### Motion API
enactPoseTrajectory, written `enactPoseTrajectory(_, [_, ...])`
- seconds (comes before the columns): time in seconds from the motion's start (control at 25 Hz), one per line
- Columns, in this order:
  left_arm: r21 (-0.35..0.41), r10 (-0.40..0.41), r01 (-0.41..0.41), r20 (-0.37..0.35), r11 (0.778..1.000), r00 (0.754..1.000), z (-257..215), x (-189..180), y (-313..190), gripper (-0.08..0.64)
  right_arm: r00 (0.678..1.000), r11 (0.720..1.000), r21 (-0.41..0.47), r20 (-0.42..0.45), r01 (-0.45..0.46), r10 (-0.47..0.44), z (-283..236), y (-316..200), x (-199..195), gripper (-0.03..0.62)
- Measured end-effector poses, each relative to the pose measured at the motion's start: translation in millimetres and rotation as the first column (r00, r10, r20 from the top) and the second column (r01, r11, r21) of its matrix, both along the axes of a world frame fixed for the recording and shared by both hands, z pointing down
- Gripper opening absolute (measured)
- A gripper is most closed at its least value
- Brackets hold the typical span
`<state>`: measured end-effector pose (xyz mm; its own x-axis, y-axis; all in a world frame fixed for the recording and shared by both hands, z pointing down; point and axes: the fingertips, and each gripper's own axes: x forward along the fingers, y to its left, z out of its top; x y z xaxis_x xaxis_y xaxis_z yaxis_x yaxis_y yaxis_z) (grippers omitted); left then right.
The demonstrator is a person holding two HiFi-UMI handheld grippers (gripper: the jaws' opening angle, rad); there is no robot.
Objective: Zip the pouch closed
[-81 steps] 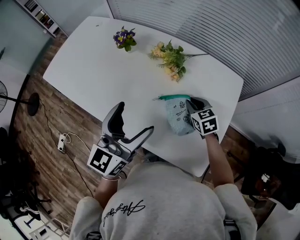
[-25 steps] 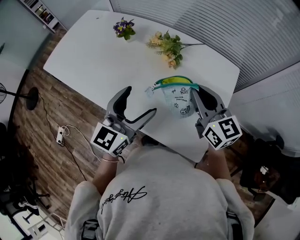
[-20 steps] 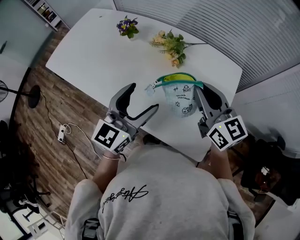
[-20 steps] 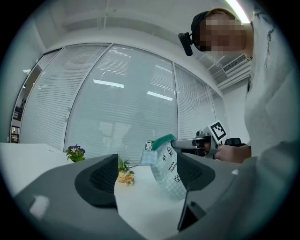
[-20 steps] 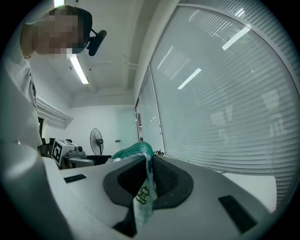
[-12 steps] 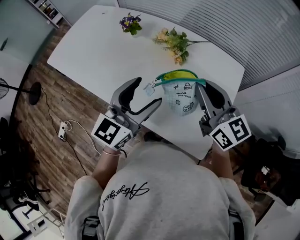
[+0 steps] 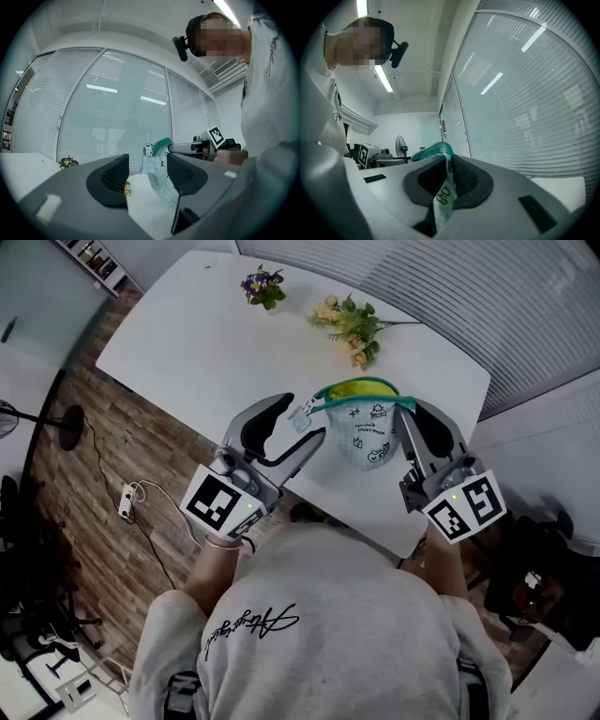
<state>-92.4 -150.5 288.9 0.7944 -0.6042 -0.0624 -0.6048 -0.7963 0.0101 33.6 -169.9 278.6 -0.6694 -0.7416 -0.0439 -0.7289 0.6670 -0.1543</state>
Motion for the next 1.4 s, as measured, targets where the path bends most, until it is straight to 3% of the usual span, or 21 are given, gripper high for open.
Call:
enactPoseTrajectory(0.44, [0.019, 0.002, -0.002, 0.006, 1.000, 1.000, -5.6, -0.4, 2.7, 0.141, 1.000, 1.000, 0.008, 0.018, -0.012, 0.012, -3.2, 0.7, 2.6, 0.031])
enactPoseTrajectory(0.96, [0.023, 0.004, -0.005, 0.011, 1.000, 1.000, -5.1, 2.6, -0.3, 0.095, 1.000, 0.999, 0.010, 0.003, -0.031, 0.031, 6.0, -3.0, 8.6, 0.031])
enactPoseTrajectory(1.0, [0.022, 0.001, -0.001, 0.010, 1.000, 1.000, -4.4, 2.3, -1.3, 0.060, 0.999, 0.999, 0.010, 0.003, -0.032, 0.032, 7.6, -4.1, 9.2, 0.031])
enactPoseTrajectory(1.4, [0.005, 0.004, -0.004, 0.018, 1.000, 1.000, 1.4, 5.3, -2.0, 0.046, 0.999, 0.999, -0.012, -0.005, -0.035, 0.035, 20.2, -7.4, 13.1, 0.032])
